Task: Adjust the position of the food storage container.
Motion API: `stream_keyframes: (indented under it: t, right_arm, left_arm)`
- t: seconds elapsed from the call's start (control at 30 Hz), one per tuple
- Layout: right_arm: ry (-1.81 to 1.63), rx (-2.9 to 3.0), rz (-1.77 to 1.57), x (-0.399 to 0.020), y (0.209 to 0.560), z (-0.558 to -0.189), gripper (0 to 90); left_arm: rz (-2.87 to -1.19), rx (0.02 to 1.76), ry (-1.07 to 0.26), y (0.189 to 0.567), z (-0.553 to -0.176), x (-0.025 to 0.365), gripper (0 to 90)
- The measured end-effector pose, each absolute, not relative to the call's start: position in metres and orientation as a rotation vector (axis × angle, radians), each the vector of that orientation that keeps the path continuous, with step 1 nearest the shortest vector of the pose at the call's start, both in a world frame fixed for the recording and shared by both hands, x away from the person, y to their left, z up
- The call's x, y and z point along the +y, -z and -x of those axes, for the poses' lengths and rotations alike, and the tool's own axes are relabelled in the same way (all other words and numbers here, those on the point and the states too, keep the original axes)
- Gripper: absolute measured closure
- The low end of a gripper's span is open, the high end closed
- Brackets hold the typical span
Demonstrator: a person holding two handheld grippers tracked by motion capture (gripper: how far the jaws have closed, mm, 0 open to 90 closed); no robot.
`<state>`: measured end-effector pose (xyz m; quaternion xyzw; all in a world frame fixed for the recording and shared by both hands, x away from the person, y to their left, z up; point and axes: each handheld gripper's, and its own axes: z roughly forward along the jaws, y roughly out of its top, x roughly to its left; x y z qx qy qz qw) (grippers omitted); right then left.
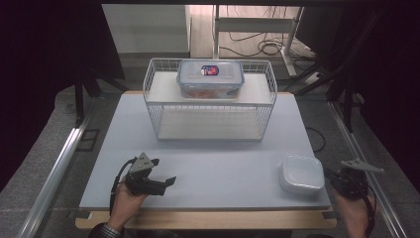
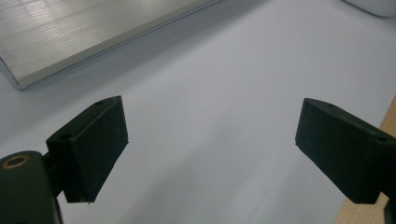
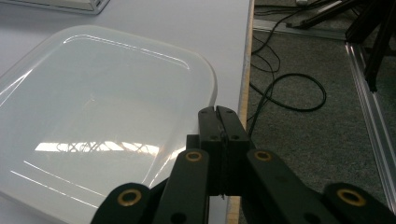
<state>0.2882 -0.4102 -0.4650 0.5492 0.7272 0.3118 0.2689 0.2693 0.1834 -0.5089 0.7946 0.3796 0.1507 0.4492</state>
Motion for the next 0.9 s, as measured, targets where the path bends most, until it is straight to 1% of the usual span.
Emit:
stream_keyframes:
  t: [0.3,0.9]
  right_arm:
    - [-0.89,1.994,-1.469,-0.396,0.467,-0.293,89.8]
    - [-1.002,2.169,-1.335,-0.334,0.471,-0.302,89.8]
  left_arm:
    - [-1.971,0.944,-0.349,0.51,-0.27,0.182,9.2]
    - [-2.004,0.942,-0.324,0.514,-0.271,0.176,9.2]
